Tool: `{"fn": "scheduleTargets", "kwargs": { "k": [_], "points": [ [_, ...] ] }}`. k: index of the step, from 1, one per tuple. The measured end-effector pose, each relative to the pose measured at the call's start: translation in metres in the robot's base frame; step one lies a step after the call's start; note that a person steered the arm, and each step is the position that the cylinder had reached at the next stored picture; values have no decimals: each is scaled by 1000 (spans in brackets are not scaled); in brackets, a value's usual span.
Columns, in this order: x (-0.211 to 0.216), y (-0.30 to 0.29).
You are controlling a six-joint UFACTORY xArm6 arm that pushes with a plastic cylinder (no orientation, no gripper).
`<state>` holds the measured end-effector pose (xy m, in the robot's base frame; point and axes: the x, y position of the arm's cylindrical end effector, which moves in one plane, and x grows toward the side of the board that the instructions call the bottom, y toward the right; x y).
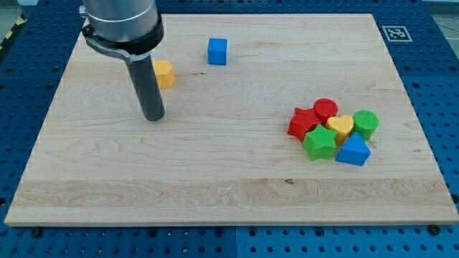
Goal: Place the yellow hexagon below to the blue cube
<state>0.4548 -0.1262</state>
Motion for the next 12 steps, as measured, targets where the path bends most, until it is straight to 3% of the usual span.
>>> {"fn": "scheduleTargets", "kwargs": {
  "k": [4,5,8,12],
  "points": [
    [0,-30],
    [-14,-70],
    [-65,-76],
    [-71,30]
  ]
}}
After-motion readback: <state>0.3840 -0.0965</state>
